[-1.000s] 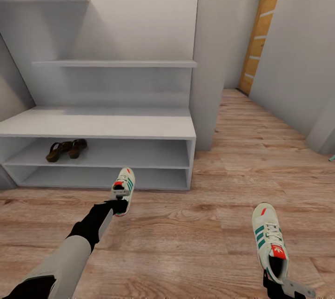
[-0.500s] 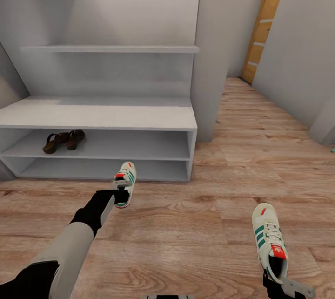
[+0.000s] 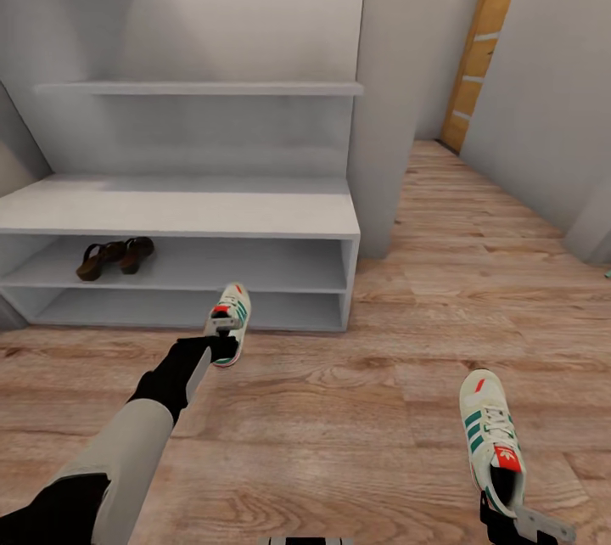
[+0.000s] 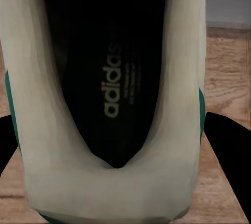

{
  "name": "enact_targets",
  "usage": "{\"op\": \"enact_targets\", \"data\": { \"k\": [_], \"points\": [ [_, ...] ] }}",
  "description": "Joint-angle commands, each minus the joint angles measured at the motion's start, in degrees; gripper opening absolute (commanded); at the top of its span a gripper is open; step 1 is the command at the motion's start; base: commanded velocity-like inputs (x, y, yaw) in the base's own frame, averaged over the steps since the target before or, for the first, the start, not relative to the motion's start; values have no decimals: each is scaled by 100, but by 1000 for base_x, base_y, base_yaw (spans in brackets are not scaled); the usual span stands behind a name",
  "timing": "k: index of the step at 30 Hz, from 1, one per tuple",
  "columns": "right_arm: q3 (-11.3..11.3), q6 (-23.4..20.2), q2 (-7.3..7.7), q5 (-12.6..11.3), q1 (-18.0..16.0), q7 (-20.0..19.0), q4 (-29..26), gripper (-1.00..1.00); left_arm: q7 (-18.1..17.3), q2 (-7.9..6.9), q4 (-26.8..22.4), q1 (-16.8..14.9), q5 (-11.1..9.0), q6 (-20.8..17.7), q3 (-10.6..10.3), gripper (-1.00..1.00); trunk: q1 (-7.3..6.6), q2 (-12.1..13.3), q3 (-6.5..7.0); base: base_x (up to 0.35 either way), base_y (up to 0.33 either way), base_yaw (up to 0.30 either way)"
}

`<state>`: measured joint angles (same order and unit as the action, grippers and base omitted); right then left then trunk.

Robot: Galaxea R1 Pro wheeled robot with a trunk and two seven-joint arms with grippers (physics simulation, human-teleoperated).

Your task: Pick up the two gym shoes and the two sandals from the corridor floor and place them onto the hallstand (shoe rack) in the corridor, making sure they are on the rack and not on the floor. Arrange them so the two gym shoes are next to each other and the two sandals are next to each other.

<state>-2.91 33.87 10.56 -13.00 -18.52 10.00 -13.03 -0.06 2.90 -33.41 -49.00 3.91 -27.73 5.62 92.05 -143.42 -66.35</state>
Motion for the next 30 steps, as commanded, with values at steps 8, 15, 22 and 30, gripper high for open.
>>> {"op": "enact_targets", "data": {
  "k": [8, 15, 22, 30],
  "points": [
    [-17, 14, -1, -1, -3, -7, 3, -100, -11, 71, -147, -4, 48, -41, -96, -100, 0, -2, -5, 242, -107, 0],
    [-17, 14, -1, 0, -3, -7, 9, -100, -11, 74, -172, 16, 54, -46, -190, -100, 0, -2, -5, 286, -158, 0],
    [-17, 14, -1, 4, -3, -7, 11, -100, -11, 71, -182, 39, 57, -48, -200, -100, 0, -2, -5, 293, -162, 0],
    [-16, 14, -1, 6, -3, -7, 11, -100, -11, 62, -183, 72, 57, -34, -201, -100, 0, -2, -5, 262, -18, 0]
  ]
}}
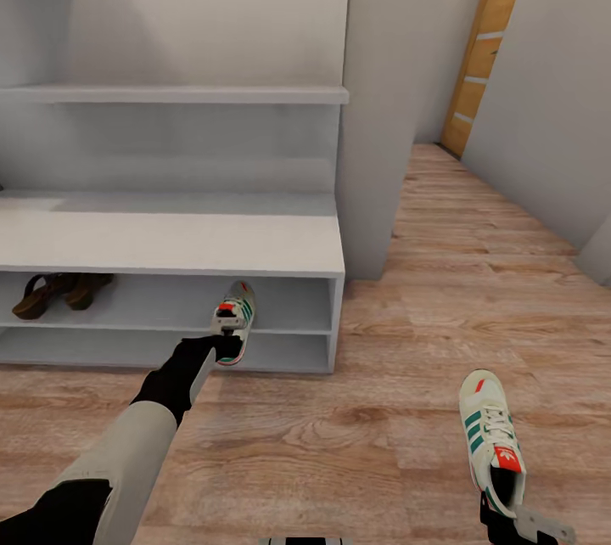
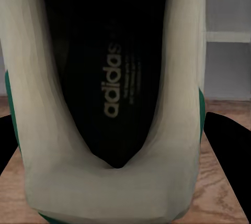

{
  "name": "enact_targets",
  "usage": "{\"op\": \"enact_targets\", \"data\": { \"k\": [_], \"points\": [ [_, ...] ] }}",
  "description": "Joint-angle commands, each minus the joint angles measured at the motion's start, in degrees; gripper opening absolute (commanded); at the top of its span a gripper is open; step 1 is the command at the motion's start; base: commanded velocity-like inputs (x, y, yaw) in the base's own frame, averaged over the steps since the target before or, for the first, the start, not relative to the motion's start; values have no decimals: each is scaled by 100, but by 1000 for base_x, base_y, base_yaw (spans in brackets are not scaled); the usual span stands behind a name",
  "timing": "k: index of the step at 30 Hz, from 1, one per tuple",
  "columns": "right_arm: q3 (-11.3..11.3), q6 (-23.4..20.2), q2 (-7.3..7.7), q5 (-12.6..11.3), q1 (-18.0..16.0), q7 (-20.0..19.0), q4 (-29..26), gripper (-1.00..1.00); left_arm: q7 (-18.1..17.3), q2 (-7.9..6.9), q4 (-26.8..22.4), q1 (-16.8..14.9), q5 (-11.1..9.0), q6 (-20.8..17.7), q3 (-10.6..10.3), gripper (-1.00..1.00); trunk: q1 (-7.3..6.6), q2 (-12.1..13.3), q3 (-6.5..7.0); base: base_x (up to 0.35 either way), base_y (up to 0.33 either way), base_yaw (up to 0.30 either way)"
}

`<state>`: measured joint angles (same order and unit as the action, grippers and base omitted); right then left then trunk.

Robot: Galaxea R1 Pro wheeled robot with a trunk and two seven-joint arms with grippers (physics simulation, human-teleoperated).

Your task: Pick up the two gym shoes and the two sandals from the corridor floor and place them onto the hallstand (shoe rack) in the corridor, making sure they are on the rack and not on the floor. Arrange them so the two gym shoes are next to each other and the two sandals are next to each other.

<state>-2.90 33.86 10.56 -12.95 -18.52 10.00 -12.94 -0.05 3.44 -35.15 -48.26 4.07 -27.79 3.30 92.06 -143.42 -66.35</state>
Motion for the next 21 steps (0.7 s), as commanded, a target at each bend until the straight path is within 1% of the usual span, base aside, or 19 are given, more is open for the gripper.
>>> {"op": "enact_targets", "data": {
  "k": [1, 3, 7, 14, 17, 21],
  "points": [
    [-17, 16, -1, 0, -3, -7, 2, -100, -13, 8, -9, -1, 41, -28, 30, -100, -1, -2, -5, 51, 0, 0],
    [-16, 16, -1, 2, -3, -7, 2, -100, -13, 8, -9, 0, 41, -28, 30, -100, -1, -2, -5, 113, 0, 0],
    [-16, 16, -1, 2, -3, -7, 2, -100, -13, 8, -9, 1, 41, -25, 30, -100, -1, -2, -5, 247, 0, 0],
    [-17, 16, -1, 0, -3, -7, 2, -100, -6, 8, -9, 3, 41, -25, 30, -100, -1, -2, -5, 60, -1, 0],
    [-17, 16, -1, -2, -3, -7, 2, -100, -8, 8, -9, 7, 41, -25, 30, -100, -1, -2, -5, 154, -61, 0],
    [-15, 16, -1, -1, -3, -7, 2, -100, -7, 8, -9, 9, 41, -25, 30, -100, -1, -2, -5, 241, -130, 0]
  ]
}}
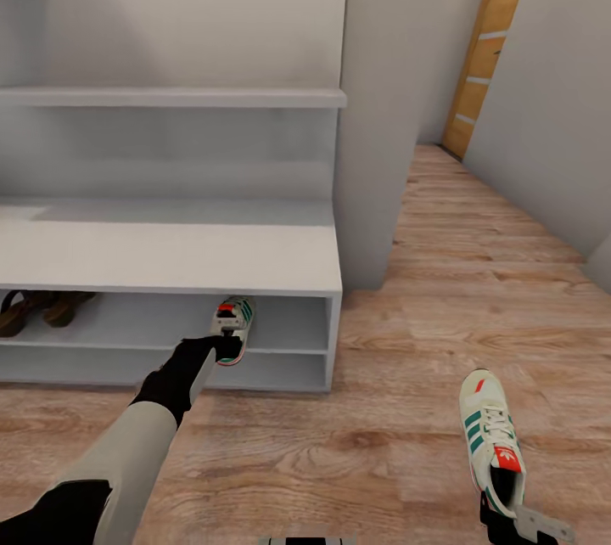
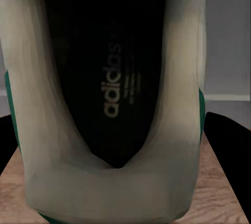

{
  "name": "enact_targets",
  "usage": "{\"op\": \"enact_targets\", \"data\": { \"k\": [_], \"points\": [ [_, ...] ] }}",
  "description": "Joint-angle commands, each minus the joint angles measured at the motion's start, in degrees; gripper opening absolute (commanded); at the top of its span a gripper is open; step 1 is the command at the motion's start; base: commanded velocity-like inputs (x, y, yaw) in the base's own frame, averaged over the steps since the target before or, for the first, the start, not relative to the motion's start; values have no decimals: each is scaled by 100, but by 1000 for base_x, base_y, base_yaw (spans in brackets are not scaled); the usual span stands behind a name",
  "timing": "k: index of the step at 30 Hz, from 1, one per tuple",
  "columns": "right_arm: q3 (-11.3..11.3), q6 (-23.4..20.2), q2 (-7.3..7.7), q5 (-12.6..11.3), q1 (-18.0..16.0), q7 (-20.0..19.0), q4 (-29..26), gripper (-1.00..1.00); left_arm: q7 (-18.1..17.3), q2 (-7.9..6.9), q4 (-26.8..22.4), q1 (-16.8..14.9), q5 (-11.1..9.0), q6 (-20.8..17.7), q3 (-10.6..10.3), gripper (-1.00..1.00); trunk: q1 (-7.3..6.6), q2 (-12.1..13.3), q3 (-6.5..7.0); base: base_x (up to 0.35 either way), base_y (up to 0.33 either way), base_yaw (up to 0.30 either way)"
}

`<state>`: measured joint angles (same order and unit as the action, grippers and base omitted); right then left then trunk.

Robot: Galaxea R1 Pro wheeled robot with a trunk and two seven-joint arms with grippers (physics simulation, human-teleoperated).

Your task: Pick up the two gym shoes and the two sandals from the corridor floor and place them onto the hallstand (shoe rack) in the corridor, making sure they are on the rack and not on the floor. Arrange them so the two gym shoes are next to each other and the two sandals are next to each other.

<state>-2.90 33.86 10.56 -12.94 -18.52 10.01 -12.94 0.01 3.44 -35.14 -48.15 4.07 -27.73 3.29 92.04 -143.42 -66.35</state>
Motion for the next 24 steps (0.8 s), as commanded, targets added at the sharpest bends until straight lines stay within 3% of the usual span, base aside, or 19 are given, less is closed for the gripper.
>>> {"op": "enact_targets", "data": {
  "k": [1, 24],
  "points": [
    [-16, 15, -2, -2, -3, -8, 2, -100, -12, 8, -10, -2, 41, -30, 31, -100, 2, -2, -5, 267, -154, 0],
    [-18, 15, -2, -1, -3, -8, 2, -100, -10, 7, -10, -8, 41, -27, 32, -100, 2, -2, -5, 89, -17, 0]
  ]
}}
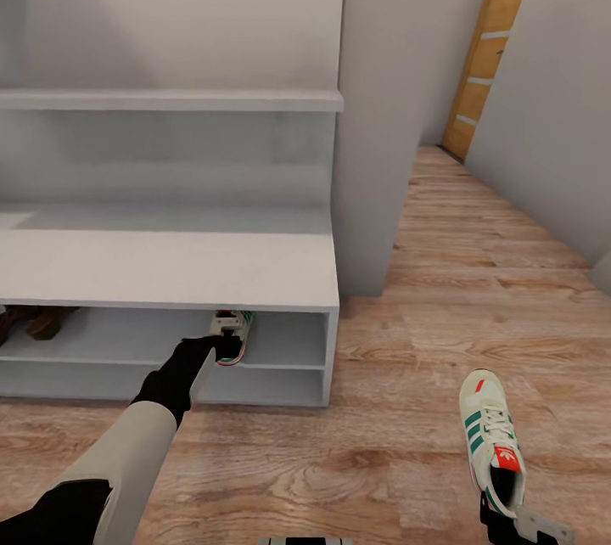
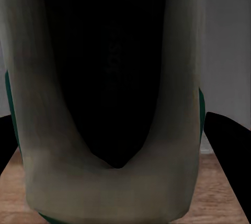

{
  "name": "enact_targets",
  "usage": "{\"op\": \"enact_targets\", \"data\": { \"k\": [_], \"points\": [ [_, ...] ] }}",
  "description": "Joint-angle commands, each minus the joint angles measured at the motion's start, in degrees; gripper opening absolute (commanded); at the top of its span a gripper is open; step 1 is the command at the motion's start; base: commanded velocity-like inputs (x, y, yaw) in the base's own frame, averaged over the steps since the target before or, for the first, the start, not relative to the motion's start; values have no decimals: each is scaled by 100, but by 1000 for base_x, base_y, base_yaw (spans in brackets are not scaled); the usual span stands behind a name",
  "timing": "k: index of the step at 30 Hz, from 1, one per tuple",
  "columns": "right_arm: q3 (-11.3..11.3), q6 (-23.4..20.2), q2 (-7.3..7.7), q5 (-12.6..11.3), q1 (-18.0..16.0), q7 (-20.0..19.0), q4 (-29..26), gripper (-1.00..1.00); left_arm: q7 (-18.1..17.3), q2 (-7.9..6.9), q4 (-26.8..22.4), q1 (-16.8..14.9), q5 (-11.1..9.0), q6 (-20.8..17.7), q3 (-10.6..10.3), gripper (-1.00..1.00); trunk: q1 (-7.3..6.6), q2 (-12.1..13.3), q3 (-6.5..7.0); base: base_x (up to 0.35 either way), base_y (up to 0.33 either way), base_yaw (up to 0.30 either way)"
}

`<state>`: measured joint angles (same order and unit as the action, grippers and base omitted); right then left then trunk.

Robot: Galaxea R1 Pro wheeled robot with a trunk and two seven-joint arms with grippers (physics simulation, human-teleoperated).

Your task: Pick up the two gym shoes and the two sandals from the corridor floor and place them onto the hallstand (shoe rack) in the corridor, making sure they are on the rack and not on the floor. Arrange them so the two gym shoes are next to each other and the two sandals are next to each other.

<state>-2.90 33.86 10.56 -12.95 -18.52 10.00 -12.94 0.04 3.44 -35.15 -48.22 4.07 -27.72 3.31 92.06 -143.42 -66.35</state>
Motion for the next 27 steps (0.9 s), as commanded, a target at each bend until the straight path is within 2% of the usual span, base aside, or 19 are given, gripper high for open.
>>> {"op": "enact_targets", "data": {
  "k": [1, 7, 27],
  "points": [
    [-17, 16, -1, 0, -2, -7, 2, -100, -13, 8, -9, -2, 41, -27, 31, -100, 0, -2, -5, 195, 0, 0],
    [-16, 16, -1, 3, -2, -7, 2, -100, -13, 8, -9, 0, 41, -26, 37, -100, 0, -2, -5, 124, 0, 0],
    [-17, 16, -1, 2, -2, -7, 2, -100, -9, 8, -9, 5, 32, -23, 46, -100, 0, -2, -5, 33, 0, 0]
  ]
}}
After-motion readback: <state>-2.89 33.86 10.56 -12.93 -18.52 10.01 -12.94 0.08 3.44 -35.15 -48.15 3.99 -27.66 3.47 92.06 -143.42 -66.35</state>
